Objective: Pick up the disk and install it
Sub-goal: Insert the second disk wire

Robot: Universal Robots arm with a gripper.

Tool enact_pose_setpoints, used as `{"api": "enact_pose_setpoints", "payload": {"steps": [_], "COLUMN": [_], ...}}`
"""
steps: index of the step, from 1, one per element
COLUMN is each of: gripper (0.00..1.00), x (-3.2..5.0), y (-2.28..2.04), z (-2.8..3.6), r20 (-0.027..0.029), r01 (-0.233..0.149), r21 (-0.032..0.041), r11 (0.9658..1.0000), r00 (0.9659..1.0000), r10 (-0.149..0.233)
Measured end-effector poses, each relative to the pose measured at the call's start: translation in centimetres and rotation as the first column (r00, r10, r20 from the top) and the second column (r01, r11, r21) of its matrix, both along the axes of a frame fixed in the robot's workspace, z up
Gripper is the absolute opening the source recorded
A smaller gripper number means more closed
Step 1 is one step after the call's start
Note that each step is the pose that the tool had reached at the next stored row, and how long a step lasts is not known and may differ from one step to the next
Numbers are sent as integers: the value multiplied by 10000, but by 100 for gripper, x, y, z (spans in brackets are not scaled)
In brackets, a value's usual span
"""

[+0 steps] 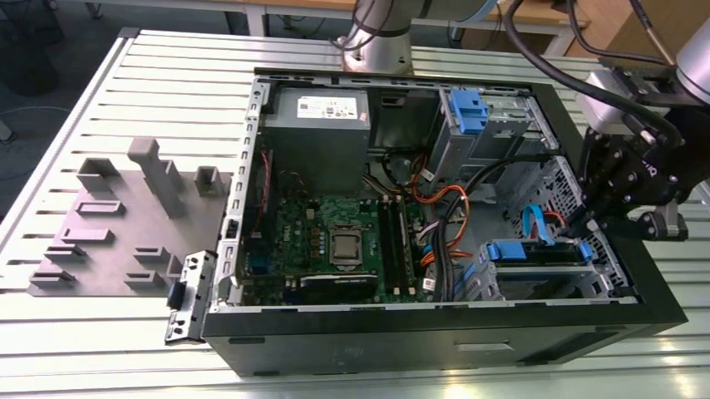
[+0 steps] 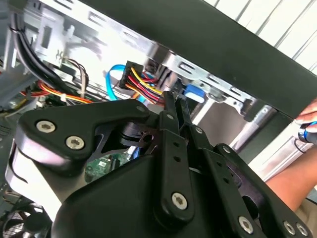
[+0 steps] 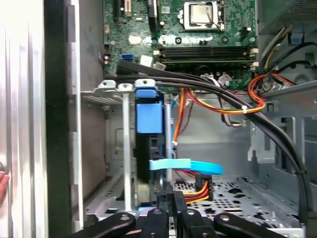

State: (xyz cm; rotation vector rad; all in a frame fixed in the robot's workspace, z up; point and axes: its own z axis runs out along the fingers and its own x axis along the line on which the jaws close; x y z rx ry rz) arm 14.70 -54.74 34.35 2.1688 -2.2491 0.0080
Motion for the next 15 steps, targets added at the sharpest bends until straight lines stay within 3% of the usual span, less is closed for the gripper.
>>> {"api": "enact_pose_setpoints", "payload": {"steps": [11, 15], "gripper": [16, 16], "x": [-18, -22], "y": [-133, -155], "z": [-1, -21], "r20": [0, 0], "r01": [-1, -1], "r21": [-2, 0], "r11": [10000, 10000], "r00": [10000, 10000], "r10": [1, 1]}}
